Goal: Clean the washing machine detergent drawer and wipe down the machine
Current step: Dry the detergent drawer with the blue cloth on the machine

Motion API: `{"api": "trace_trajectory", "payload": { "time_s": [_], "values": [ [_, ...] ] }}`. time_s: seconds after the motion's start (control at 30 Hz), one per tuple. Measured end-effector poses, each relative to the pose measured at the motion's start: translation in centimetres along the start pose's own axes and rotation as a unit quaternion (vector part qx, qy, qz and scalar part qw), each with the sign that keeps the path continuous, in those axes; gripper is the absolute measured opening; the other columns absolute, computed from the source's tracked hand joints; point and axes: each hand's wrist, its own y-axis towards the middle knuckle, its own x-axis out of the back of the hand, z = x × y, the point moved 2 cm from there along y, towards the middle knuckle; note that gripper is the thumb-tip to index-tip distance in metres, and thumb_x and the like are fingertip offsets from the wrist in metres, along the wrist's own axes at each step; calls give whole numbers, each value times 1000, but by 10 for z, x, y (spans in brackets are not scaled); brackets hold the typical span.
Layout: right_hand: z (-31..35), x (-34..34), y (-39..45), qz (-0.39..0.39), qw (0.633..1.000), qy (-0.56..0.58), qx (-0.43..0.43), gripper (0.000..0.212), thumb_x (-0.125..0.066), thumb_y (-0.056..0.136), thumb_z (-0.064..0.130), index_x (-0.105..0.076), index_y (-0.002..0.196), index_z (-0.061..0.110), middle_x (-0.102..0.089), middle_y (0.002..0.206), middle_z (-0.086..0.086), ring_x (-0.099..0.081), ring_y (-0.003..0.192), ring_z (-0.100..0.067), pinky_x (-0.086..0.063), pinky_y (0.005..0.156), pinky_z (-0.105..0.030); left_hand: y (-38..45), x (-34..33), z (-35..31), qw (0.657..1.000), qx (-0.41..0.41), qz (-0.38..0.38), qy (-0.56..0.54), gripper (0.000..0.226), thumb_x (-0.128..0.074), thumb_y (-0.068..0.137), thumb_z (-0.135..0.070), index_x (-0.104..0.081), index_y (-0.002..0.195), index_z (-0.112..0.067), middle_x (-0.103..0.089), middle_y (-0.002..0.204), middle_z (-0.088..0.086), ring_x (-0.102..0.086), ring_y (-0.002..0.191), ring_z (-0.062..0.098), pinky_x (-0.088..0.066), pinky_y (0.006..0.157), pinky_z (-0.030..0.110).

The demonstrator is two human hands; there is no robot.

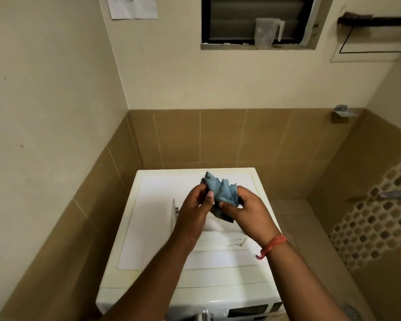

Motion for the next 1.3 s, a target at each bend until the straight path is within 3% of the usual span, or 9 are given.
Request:
{"api": "trace_trajectory", "payload": {
  "time_s": [0.1, 0.27, 0.43, 0.6, 0.7, 0.8, 0.93, 1.1, 1.3],
  "values": [
    [10, -8, 2, 38, 977, 205, -43, 27, -58, 93, 4, -62, 117, 15, -70, 111, -6, -66, 104, -20, -54, 86, -30, 0, 6, -12, 999, 10, -5, -32, 24, -53, 100, -32, -60, 122, -37, -67, 122, -13, -63, 113, 4, -53, 88, 21],
    [17, -16, 7, 64, 889, 445, -84, 37, -56, 91, 4, -57, 127, 8, -59, 128, -23, -58, 119, -37, -46, 101, -54, 0, 12, -28, 989, 63, 72, -117, 45, -58, 91, -40, -58, 129, -16, -67, 124, 9, -64, 115, 27, -54, 92, 44],
    [9, -23, 11, 13, 879, 472, -71, 46, -58, 88, -2, -49, 132, 7, -57, 126, -30, -58, 110, -48, -49, 93, -58, -2, 16, -31, 978, 85, 171, -87, 50, -65, 86, -17, -52, 134, -22, -67, 125, 5, -64, 117, 24, -52, 99, 42],
    [6, -29, 11, -37, 868, 491, -67, 49, -61, 78, -10, -53, 124, 6, -64, 120, -20, -64, 109, -38, -55, 80, -46, 1, 24, -28, 993, 40, 105, 32, 60, -65, 74, -9, -55, 129, -29, -71, 116, -4, -66, 110, 16, -52, 99, 44],
    [5, -30, 13, -76, 901, 421, -75, 40, -61, 80, -13, -56, 113, 10, -64, 112, -18, -66, 102, -31, -57, 76, -36, 4, 29, -27, 990, 52, 95, 92, 58, -61, 67, -12, -59, 119, -37, -71, 108, -9, -67, 103, 12, -54, 96, 44],
    [5, -16, 14, -122, 984, 119, -50, 54, -75, 79, 5, -48, 120, 26, -51, 125, 3, -55, 111, -9, -50, 81, -17, 5, 33, -29, 983, 91, 111, 112, 51, -57, 63, -17, -64, 111, -31, -71, 105, -1, -65, 102, 23, -55, 91, 40],
    [9, 8, 22, 80, 989, -106, 65, 72, -78, 78, 31, -39, 138, 47, -28, 150, 26, -26, 137, 10, -35, 102, -12, 4, 37, -35, 970, 133, 173, 111, 40, -51, 59, -16, -68, 95, -17, -63, 78, -4, -57, 75, 14, -44, 61, 22],
    [3, 24, 26, 210, 962, -169, 50, 14, -74, 83, 33, -67, 94, 35, -68, 92, 14, -62, 83, 0, -50, 73, -20, 5, 34, -35, 946, 171, 213, 177, 29, -56, 73, -17, -58, 102, -19, -61, 94, 8, -57, 81, 19, -49, 65, 30],
    [-18, 32, 18, 119, 991, -7, -55, 24, -68, 81, 40, -59, 76, 18, -60, 68, 4, -54, 64, -9, -43, 56, -23, 4, 26, -21, 966, 119, 101, 206, 14, -56, 96, -37, -57, 103, -25, -65, 101, -1, -62, 96, 17, -54, 82, 34]
  ]
}}
